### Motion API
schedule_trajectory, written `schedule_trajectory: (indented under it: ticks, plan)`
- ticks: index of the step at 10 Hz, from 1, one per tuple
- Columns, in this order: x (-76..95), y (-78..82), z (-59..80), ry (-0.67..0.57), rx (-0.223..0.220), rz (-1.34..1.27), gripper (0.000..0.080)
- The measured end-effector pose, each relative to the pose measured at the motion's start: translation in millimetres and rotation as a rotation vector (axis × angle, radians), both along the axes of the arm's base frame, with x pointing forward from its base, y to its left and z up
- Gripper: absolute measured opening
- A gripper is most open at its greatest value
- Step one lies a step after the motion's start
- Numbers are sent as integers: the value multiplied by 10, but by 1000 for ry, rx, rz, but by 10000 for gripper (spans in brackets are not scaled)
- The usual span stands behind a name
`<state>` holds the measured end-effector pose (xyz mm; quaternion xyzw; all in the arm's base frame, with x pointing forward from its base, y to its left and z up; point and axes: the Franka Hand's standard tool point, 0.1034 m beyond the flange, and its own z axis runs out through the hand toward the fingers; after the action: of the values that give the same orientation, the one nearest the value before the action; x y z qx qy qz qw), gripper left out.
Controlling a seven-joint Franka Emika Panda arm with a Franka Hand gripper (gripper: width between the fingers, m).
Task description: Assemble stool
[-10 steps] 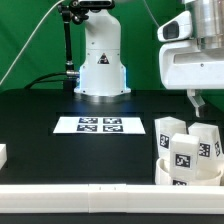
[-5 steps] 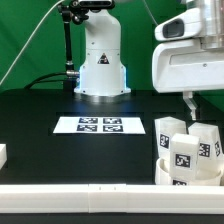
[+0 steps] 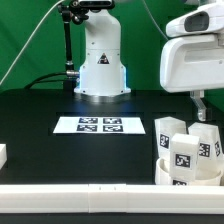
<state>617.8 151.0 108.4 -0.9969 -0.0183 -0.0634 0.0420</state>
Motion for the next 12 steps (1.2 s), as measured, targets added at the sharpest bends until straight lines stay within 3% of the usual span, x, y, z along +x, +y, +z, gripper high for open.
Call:
schedule_trajectory:
  ticks: [2,5,8,12]
  plan:
    - [6,-27,-1,-11,-21,124,649]
    - [7,-106,-40,-28,-115,492,649]
    - [-8,-111,-73,-28,-180,738,649]
    - [-14,-224,-199,-18,-194,776,649]
